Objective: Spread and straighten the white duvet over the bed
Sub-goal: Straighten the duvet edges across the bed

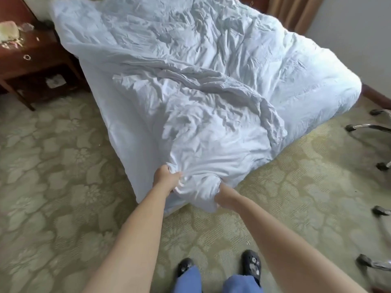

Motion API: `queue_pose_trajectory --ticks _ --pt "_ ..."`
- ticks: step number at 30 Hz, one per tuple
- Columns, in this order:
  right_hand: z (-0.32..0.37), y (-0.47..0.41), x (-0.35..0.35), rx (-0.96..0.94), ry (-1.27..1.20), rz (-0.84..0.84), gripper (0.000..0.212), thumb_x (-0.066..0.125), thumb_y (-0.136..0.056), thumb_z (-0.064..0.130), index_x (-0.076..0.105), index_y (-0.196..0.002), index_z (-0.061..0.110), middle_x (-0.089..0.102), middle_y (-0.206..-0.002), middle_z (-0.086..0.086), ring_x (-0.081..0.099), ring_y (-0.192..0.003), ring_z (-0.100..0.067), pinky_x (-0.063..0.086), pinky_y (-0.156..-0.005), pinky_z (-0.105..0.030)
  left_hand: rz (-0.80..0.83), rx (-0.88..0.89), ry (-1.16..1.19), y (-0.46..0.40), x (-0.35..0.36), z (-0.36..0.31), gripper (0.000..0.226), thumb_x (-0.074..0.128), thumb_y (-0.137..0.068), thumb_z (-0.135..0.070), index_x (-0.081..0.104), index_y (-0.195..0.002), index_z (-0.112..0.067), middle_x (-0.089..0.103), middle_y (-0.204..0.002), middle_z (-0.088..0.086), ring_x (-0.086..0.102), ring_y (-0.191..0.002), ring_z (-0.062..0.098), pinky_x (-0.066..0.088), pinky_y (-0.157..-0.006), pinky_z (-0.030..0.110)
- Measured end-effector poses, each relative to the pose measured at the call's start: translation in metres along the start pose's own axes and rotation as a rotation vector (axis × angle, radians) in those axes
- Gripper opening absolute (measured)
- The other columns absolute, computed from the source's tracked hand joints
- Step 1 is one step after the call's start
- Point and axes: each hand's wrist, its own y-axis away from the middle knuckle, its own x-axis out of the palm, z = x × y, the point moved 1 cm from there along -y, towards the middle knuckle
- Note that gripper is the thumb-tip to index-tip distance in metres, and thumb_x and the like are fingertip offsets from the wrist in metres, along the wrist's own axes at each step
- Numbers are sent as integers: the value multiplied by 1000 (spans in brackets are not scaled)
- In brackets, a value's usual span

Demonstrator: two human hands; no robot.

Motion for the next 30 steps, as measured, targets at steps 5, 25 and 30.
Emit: queue_pose_trajectory --ticks 5,25,30 --pt "-23 -6 1 152 179 -228 54 37 -89 9 37 -142 16 47 -136 -10 49 -118 -29 45 -94 -39 107 -51 -534 -11 -14 12 37 60 -86 -18 48 -119 -6 56 -106 11 59 -101 29 49 -76 33" --pt "-71 43 -156 -72 316 -450 61 42 -97 38 18 -151 22 23 -156 -8 24 -141 -29 25 -114 -45 34 473 -811 61 68 -137 63 45 -97 -28 13 -151 -24 15 -158 1 28 -138 25 40 -101 43" --pt "-75 37 -208 -125 277 -415 62 42 -97 41 17 -151 22 28 -152 -8 27 -139 -30 34 -107 -45 -24 411 -824 67 71 -164 60 47 -95 -30 21 -148 -23 28 -150 2 36 -132 26 42 -97 41"
